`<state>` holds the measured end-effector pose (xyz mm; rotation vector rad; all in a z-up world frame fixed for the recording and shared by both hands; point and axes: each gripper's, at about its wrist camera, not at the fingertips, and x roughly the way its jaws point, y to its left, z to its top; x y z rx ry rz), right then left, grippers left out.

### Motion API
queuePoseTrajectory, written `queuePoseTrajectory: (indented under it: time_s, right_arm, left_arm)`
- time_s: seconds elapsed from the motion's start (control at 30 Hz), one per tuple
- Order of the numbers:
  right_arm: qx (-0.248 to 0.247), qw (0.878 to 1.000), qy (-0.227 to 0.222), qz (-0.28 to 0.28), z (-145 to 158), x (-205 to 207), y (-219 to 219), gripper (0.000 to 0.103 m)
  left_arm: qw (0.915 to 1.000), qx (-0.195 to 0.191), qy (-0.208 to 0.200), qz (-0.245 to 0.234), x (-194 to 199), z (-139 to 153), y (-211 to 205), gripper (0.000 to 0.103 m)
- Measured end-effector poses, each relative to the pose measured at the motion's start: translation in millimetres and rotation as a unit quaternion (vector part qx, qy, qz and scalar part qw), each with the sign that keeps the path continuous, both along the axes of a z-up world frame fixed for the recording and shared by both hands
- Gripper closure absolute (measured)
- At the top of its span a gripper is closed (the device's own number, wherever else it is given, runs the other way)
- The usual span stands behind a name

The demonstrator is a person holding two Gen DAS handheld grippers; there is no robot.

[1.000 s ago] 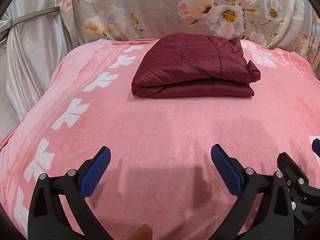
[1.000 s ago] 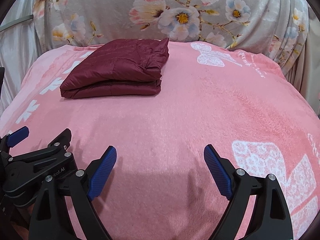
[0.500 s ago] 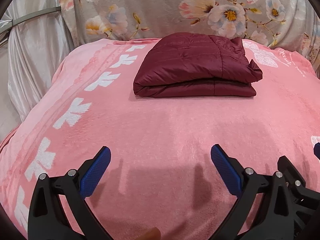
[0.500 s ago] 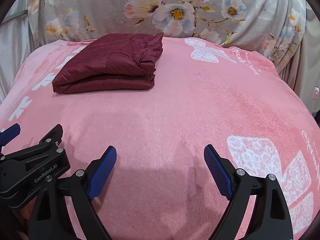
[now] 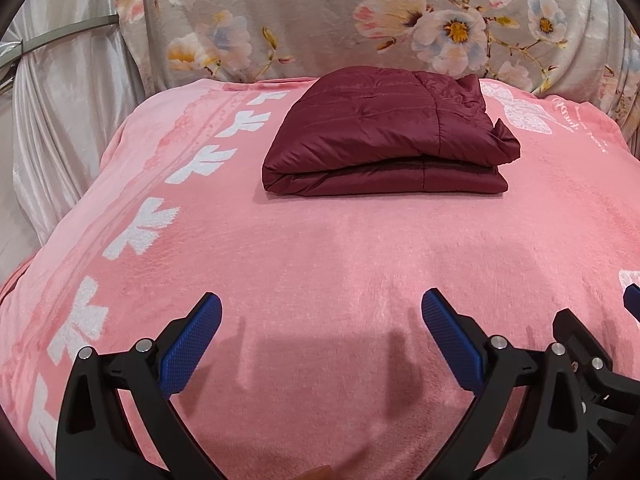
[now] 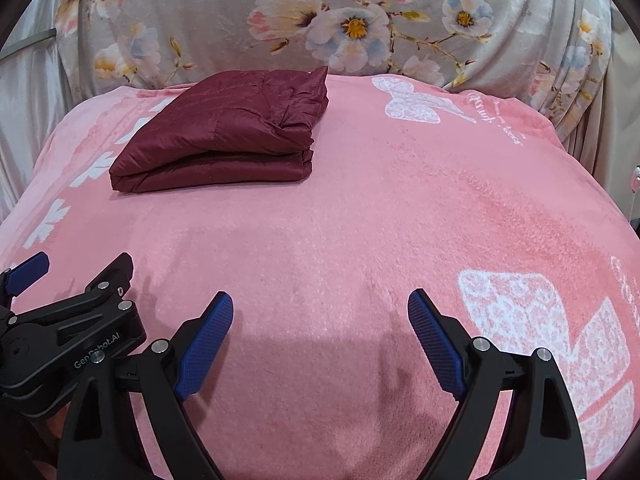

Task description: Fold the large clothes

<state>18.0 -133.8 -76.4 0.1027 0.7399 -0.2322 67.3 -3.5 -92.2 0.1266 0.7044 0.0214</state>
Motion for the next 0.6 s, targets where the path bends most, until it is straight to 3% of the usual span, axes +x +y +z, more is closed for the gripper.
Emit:
queuePoseTrajectory:
  time_s: [0.6]
  right_arm:
    - [-0.002, 1.000, -0.015, 0.002, 4.1, -3.3, 0.9, 0.016]
  left_arm:
    - [0.9999, -0.011, -0.003, -0.004, -1.9, 3.9, -0.7, 0.006]
